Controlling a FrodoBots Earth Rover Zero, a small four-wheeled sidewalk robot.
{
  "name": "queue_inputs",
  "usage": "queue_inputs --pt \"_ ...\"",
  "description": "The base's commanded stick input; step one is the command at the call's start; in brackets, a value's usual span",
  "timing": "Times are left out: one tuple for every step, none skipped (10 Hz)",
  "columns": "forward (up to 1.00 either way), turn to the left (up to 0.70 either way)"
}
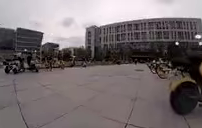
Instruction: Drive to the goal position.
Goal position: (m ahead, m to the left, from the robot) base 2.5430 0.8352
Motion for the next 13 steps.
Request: queue_inputs --pt "0.60 0.01" --pt "0.60 0.01" --pt "0.60 0.01" --pt "0.60 0.01" --pt "0.60 0.01" --pt "0.60 0.01" --pt "0.60 0.01" --pt "0.60 -0.14" --pt "0.60 -0.14" --pt "0.60 -0.14" --pt "0.60 -0.14" --pt "0.60 -0.14" --pt "0.60 -0.14"
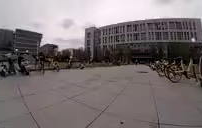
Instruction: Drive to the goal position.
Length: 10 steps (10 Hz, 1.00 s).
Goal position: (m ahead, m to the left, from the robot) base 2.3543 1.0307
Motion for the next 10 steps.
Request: queue_inputs --pt "0.60 -0.14" --pt "0.60 -0.14" --pt "0.60 -0.14" --pt "0.60 -0.14" --pt "0.60 -0.14" --pt "0.60 -0.14" --pt "0.60 -0.14" --pt "0.60 -0.14" --pt "0.60 -0.14" --pt "0.60 -0.14"
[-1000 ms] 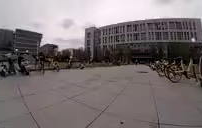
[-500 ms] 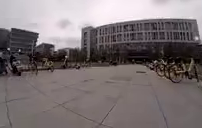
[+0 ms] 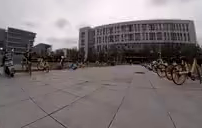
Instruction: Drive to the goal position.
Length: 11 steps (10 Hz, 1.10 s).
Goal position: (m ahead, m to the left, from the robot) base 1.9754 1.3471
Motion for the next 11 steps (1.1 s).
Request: queue_inputs --pt "0.60 -0.14" --pt "0.60 -0.14" --pt "0.60 -0.14" --pt "0.60 -0.14" --pt "0.60 -0.14" --pt "0.60 -0.14" --pt "0.60 -0.14" --pt "0.60 -0.14" --pt "0.60 -0.14" --pt "0.60 -0.14" --pt "0.60 -0.14"
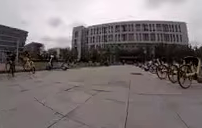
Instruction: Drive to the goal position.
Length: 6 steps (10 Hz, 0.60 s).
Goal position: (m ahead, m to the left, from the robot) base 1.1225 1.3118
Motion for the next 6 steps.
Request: queue_inputs --pt "0.60 -0.14" --pt "0.60 -0.14" --pt "0.60 -0.14" --pt "0.60 -0.14" --pt "0.60 -0.14" --pt "0.60 -0.14"
